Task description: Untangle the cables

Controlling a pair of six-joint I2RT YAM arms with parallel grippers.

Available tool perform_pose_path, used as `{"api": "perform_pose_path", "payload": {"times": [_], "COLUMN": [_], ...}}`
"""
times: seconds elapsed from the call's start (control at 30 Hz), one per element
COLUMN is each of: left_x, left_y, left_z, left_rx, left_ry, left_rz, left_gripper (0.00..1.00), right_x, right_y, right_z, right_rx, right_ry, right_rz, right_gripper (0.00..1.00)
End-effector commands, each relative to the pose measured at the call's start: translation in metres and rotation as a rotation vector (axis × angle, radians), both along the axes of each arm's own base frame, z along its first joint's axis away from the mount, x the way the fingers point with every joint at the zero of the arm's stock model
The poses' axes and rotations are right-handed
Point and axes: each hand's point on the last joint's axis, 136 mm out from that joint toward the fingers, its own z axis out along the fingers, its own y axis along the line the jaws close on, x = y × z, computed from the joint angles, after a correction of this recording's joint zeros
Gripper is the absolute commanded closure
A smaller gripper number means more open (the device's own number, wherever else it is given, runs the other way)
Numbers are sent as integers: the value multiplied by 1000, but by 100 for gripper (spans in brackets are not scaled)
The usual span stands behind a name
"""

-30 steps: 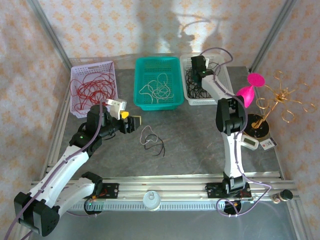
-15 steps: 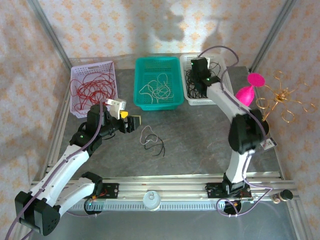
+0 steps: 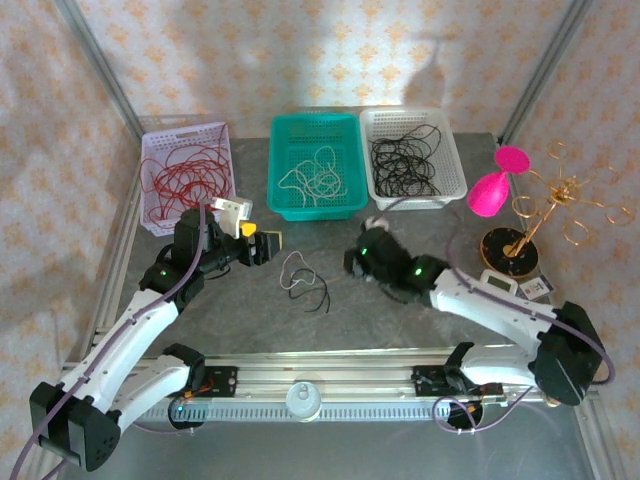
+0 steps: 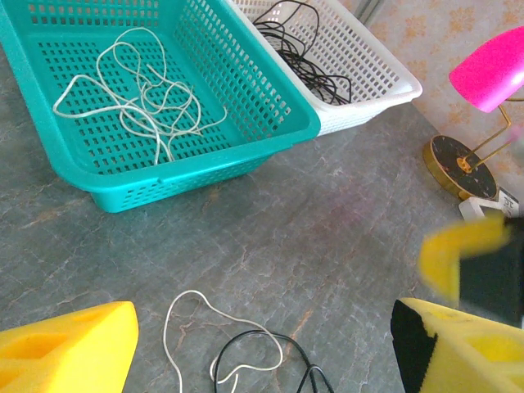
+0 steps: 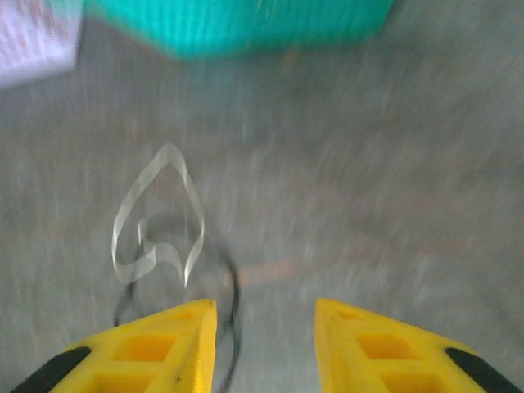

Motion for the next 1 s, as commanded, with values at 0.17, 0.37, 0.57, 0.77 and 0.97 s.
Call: {"api": "perform_pose_path", "payload": {"times": [0.17,0.37,0.57,0.77,0.97], "left_x": [5,3,3,3,1], "left_y": [1,3,2,3,3], "left_z": [0,-2,0,2,2], "left_rx": [6,17,10,12,9], "left_ry": [1,3,-4,-9,-15], "left_rz": [4,6,3,6,2], "left_gripper": [18,18,18,18,18], "right_x": [-69,-76,-77,-69,-52], "right_y": [53,54,67,57,22], "right_z": [-68,-89,-104,-105,-69], "right_rx": [-43,-87,-121,-210,-355], "right_ry": [275,344,366,313,153], "right_rz": [96,35,50,30,19], "right_gripper": [69,53,53,80,100]}}
